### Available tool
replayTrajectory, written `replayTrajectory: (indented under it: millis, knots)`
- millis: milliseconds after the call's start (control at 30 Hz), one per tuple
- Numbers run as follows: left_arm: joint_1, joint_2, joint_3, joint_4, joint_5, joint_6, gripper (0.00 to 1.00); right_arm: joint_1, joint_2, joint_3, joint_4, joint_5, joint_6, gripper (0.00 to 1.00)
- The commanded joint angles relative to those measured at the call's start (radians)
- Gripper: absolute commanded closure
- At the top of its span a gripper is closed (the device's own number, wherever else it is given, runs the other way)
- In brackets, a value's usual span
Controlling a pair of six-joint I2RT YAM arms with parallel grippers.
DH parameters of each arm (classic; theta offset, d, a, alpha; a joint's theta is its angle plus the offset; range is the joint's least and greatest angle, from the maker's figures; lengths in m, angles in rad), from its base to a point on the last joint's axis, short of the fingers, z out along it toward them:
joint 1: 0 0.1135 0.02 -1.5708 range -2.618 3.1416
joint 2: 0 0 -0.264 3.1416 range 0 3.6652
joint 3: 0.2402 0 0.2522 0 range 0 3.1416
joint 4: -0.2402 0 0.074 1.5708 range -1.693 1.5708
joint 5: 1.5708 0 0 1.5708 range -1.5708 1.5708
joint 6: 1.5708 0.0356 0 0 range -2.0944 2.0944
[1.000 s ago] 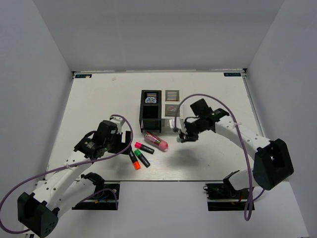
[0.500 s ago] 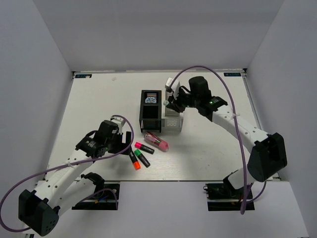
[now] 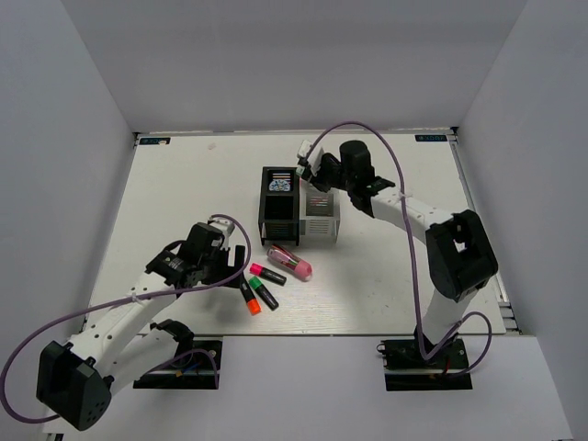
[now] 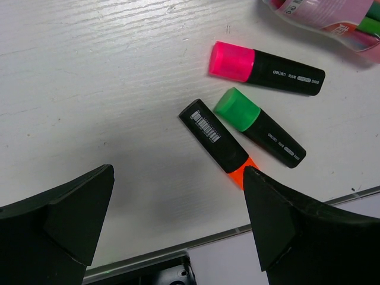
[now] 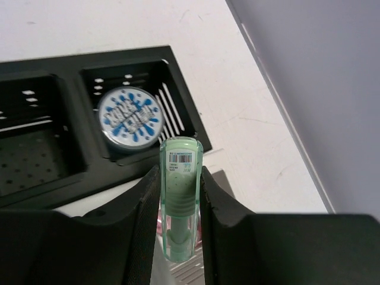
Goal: Sort the stationery into containers
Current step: Place the stationery in the storage box.
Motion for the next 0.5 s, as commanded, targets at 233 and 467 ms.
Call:
replayTrajectory:
  millis: [233, 467]
  knots:
    - [0.004, -0.002, 0.004, 0.010, -0.015, 0.010, 0.00, -0.057, 0.060, 0.068, 0.097, -0.002, 0.002, 1.00]
    - [0.004, 0.000, 0.001, 0.023, -0.003, 0.006, 0.03, -0.068, 0.068, 0.074, 0.023, -0.044, 0.050, 0.42]
